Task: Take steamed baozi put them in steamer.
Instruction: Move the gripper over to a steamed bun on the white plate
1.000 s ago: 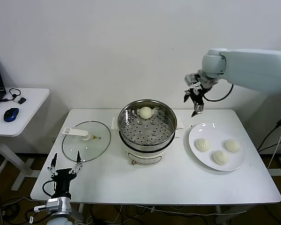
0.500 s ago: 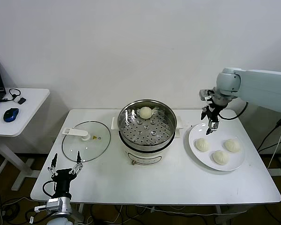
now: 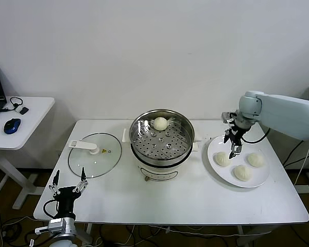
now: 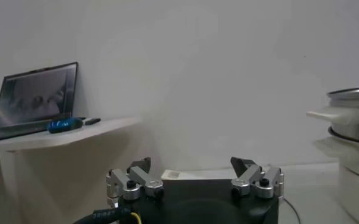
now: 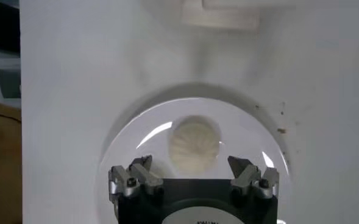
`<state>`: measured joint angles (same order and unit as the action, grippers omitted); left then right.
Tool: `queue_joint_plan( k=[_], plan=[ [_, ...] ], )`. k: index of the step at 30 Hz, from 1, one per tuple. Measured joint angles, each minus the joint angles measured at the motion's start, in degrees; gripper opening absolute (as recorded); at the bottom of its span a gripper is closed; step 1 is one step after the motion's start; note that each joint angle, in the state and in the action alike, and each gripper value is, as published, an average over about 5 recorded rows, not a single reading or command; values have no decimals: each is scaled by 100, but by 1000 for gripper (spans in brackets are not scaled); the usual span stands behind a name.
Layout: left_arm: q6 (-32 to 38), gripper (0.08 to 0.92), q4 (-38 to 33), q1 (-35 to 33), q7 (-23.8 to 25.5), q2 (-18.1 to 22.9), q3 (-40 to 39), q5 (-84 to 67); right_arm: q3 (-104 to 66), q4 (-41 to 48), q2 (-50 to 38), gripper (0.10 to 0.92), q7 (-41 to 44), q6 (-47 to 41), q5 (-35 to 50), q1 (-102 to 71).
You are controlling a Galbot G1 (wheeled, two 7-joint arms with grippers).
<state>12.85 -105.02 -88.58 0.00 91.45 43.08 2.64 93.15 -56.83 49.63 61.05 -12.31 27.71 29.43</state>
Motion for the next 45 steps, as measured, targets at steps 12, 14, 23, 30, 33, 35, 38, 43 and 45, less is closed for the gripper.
queue_joint_plan(
  k=[12,14,23,30,33,35,38,43,45],
  plan=[
    [15,823,85,38,-1,3,7,23,-706,472,88,823,-122,178,-329,-720],
    [17,823,93,41,-1,3,1,26,-791,549,102,823,-125,205,-383,-798],
    [31,823,128,41,0,-5,-7,28,-1097,795,131,823,-147,284,-579,-1104],
    [36,823,128,37,0,-12,-13,29,-1286,937,171,823,-157,345,-695,-1285],
    [38,823,127,33,0,-15,-11,30,-1339,959,169,823,-165,352,-741,-1343],
    [37,823,126,35,0,-16,-10,30,-1366,970,166,823,-173,353,-766,-1372],
    [34,823,121,42,-2,-17,-10,29,-1396,989,162,821,-184,355,-792,-1400],
    [30,823,110,49,-7,-16,-16,28,-1444,1007,163,755,-204,353,-829,-1428],
    [29,823,109,51,-9,-16,-17,26,-1461,1008,162,717,-211,352,-844,-1430]
  ],
)
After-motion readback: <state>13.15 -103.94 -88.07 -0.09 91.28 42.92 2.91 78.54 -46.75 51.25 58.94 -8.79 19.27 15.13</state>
